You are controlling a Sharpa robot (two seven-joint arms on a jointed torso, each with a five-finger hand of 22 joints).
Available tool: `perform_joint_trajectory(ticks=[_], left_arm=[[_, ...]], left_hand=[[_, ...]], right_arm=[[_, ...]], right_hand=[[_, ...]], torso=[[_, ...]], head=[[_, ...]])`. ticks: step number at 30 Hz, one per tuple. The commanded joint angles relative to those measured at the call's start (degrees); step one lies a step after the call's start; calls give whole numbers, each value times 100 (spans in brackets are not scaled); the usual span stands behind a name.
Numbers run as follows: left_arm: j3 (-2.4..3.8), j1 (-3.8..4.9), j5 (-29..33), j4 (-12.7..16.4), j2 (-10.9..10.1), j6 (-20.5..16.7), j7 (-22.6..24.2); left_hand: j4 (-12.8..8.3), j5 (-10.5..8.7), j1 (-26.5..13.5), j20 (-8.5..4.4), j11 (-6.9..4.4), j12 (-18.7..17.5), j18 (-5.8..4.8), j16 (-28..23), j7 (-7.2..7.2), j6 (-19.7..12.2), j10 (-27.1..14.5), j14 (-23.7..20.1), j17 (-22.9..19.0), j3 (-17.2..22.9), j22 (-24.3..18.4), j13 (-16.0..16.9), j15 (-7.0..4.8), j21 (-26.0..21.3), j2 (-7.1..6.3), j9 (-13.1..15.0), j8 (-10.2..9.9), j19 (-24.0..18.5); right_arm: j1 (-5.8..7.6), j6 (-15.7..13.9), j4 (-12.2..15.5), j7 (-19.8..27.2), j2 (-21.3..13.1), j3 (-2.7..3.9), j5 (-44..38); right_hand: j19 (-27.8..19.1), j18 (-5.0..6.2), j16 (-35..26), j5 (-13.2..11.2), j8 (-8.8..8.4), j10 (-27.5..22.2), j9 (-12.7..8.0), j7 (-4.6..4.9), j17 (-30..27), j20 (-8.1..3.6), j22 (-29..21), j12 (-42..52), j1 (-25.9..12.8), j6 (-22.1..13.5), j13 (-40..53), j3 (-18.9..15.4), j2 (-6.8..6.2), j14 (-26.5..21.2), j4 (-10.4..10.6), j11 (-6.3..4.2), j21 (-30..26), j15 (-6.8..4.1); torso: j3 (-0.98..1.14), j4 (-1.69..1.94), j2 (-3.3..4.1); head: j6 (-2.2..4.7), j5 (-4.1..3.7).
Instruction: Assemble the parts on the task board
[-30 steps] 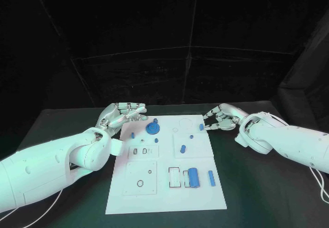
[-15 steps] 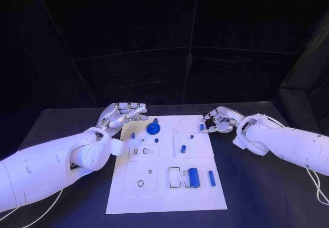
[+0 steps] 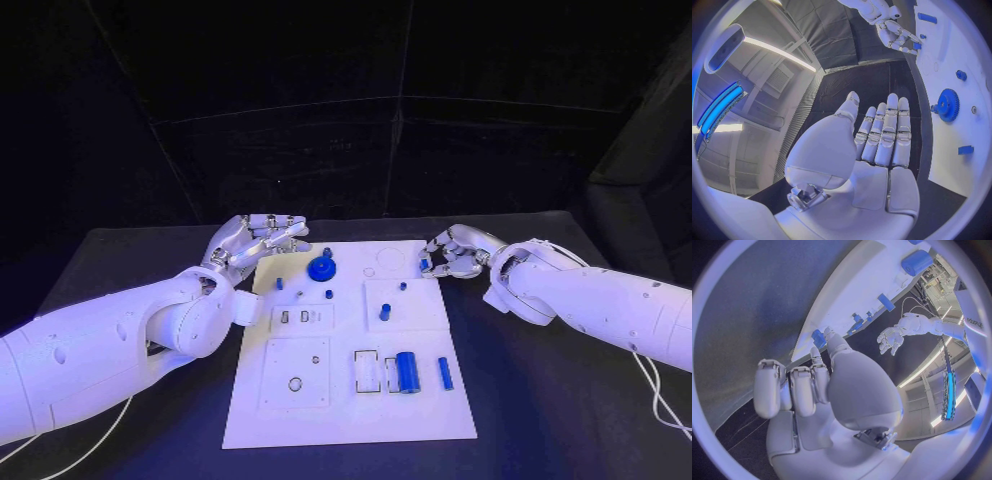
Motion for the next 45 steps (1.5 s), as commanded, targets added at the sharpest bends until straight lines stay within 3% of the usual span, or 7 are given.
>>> perform_joint_trajectory(ticks=[1, 20, 25, 33, 40, 45], left_arm=[[5, 6, -22, 4, 4, 53, 34], [5, 6, -22, 8, -2, 51, 34], [5, 6, -22, 8, -4, 50, 33], [5, 6, -22, 6, -7, 51, 31], [5, 6, -22, 7, -15, 46, 27], [5, 7, -22, 20, -29, 34, 23]], left_hand=[[-35, 28, 41, 14, -23, -2, 33, -22, -25, 4, -9, 0, 8, 2, -9, -2, 7, -40, 12, 7, -12, 41], [-43, 28, 41, 13, -24, -1, 33, -24, -26, 6, -7, 1, 9, 7, -10, -3, 6, -42, 13, 7, -12, 43], [-54, 28, 42, 11, -27, 0, 33, -26, -28, 8, -4, 3, 12, 13, -12, -3, 4, -45, 14, 6, -12, 46], [-54, 28, 42, 11, -27, 0, 33, -26, -28, 8, -4, 3, 12, 13, -12, -3, 4, -45, 14, 6, -12, 46], [-54, 28, 42, 11, -27, 0, 33, -26, -28, 8, -4, 3, 12, 13, -12, -3, 4, -45, 14, 6, -12, 46], [-54, 28, 42, 11, -27, 0, 33, -26, -28, 8, -4, 3, 12, 13, -12, -3, 4, -45, 14, 6, -12, 46]], right_arm=[[5, 25, -12, -88, 19, 3, -89], [-4, 36, -58, -98, 66, 3, -141], [-5, -119, -51, 10, 67, 3, -136], [-6, -517, 23, 157, 51, 4, -13], [-3, -704, 343, 65, -99, 8, 128], [23, -731, 892, -286, -260, 15, 215]], right_hand=[[16, -21, 30, -27, 28, 30, 7, 5, 498, 15, 9, 21, 3, 79, 577, 31, 50, 399, -21, 14, 8, 24], [19, -20, 27, -130, 196, 51, 31, -145, 503, -63, 15, 52, -43, 614, 608, 307, 214, 400, -126, -112, 10, -73], [53, -34, 37, -240, 303, 102, 60, -268, 537, -139, 86, 118, -5, 919, 671, 526, 368, 408, -193, -217, 41, -162], [75, -43, 54, -256, 308, 146, 56, -295, 584, -177, 129, 173, -35, 976, 724, 626, 409, 419, -217, -245, 61, -192], [72, -42, 47, -184, 283, 140, 43, -300, 565, -194, 116, 159, -93, 974, 715, 694, 405, 416, -231, -252, 55, -203], [79, -45, 43, -173, 270, 138, 36, -294, 556, -198, 130, 156, -123, 967, 713, 713, 389, 415, -236, -250, 62, -204]], torso=[[-1, -1, -3], [4, -3, -4], [3, -6, -4], [10, -5, -7], [0, 1, -18], [-12, 6, -17]], head=[[-3, 8], [-19, 10], [-27, 7], [-31, 13], [-19, 18], [-3, 28]])
